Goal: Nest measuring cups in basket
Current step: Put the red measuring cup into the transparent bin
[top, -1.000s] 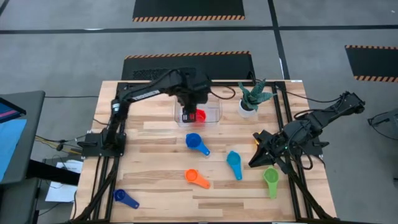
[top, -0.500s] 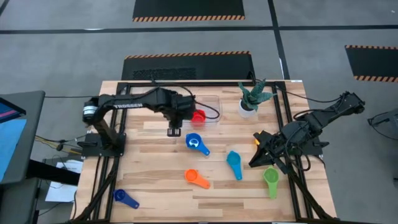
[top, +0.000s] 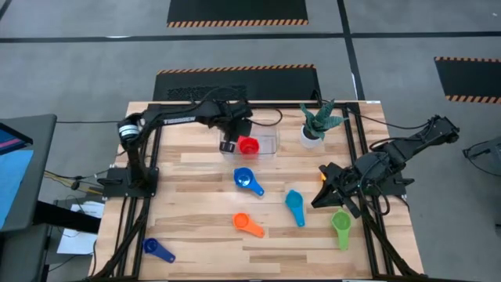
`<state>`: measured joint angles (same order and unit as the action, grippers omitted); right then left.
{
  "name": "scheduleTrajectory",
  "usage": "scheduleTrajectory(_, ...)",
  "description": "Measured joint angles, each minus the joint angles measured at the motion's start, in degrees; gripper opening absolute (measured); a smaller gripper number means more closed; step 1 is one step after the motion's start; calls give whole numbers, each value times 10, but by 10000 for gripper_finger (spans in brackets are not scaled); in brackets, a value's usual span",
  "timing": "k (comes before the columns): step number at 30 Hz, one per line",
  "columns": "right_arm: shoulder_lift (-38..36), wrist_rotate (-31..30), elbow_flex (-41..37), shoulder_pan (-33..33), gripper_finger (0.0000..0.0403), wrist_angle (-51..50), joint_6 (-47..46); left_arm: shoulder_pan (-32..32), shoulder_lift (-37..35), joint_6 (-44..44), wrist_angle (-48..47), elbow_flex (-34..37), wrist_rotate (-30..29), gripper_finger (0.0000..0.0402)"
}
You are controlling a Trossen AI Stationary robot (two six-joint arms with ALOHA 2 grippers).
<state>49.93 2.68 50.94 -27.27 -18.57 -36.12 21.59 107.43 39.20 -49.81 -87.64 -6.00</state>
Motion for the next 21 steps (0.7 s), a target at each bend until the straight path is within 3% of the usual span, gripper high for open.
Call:
scheduleTrajectory(8,0,-1,0,0,66,-2,1,-2,26,84,53,-18,-18,8)
scheduleTrajectory(21,0,-2,0,0,66,-3,1,1,43,100,66,-19,24,0)
